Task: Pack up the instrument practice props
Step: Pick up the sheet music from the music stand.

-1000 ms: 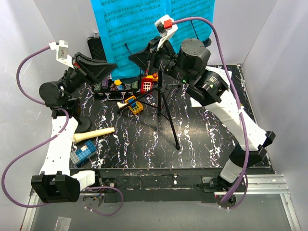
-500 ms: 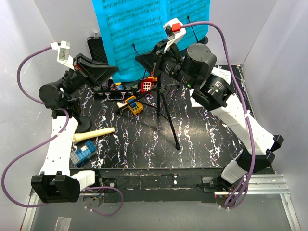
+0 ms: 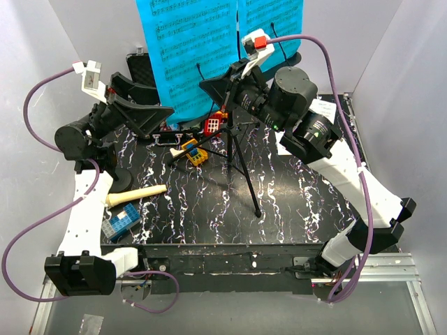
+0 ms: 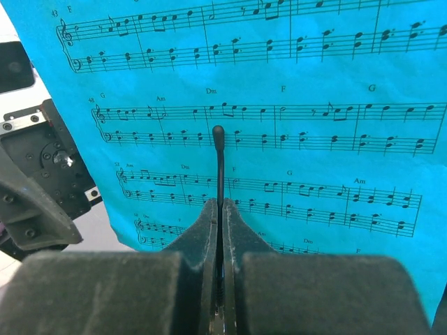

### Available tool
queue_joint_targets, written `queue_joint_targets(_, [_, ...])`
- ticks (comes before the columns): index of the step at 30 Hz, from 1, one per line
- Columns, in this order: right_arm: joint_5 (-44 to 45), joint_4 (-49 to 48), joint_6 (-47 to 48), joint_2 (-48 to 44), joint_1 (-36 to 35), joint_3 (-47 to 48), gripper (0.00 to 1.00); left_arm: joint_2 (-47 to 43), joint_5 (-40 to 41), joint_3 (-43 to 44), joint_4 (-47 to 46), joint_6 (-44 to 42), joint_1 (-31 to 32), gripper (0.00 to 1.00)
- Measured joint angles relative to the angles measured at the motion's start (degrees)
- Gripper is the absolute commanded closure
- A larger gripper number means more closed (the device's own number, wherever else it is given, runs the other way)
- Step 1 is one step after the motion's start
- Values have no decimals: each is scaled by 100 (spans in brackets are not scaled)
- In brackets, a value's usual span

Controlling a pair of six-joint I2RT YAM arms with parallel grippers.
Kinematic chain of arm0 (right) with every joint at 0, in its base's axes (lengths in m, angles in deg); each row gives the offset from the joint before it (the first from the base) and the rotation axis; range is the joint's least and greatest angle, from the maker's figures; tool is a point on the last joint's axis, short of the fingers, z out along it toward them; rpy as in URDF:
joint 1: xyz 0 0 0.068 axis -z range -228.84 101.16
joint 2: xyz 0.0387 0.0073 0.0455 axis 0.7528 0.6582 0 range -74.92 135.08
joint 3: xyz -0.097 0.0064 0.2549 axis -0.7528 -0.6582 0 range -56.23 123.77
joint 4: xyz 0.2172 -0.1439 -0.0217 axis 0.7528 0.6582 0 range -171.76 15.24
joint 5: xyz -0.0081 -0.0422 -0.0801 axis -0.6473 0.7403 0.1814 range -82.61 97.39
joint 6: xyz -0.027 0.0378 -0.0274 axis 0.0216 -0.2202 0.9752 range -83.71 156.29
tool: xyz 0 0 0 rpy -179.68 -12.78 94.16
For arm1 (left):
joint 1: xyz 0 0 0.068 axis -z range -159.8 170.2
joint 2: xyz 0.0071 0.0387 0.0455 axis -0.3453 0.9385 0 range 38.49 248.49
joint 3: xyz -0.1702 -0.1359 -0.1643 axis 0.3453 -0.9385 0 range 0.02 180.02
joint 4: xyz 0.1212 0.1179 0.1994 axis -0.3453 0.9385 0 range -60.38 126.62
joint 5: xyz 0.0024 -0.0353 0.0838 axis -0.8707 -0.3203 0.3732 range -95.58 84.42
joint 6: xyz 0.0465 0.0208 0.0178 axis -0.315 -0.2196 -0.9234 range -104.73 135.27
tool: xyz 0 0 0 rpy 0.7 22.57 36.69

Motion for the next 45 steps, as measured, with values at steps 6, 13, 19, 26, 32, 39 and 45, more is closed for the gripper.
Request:
queue_joint_targets(6, [-2,2,2,0,0,0,99,-31,-39,11,214,-101,0,2])
queue_joint_targets(13, [-2,4,7,0,0,2,99,-61,-48,28,1231,-684,0,2])
queue_joint_targets(19, [-7,7,11,0,0,2,99,-151,131,63,2227,-1084,0,2])
queue_joint_targets(26, [-24,13,15,-11,0,0,99,-216,752,341,3510,-1268,9,2])
queue_joint_targets(32, [-26,13,20,-15,24,0,99,-212,1027,916,4527,-1648,37,2])
queue_joint_targets(39, [-35,17,24,-20,24,0,99,-323,1204,977,4833,-1978,37,2])
queue_joint_targets(45, [-39,31,61,-20,26,0,99,-334,1134,861,4887,-2221,37,11])
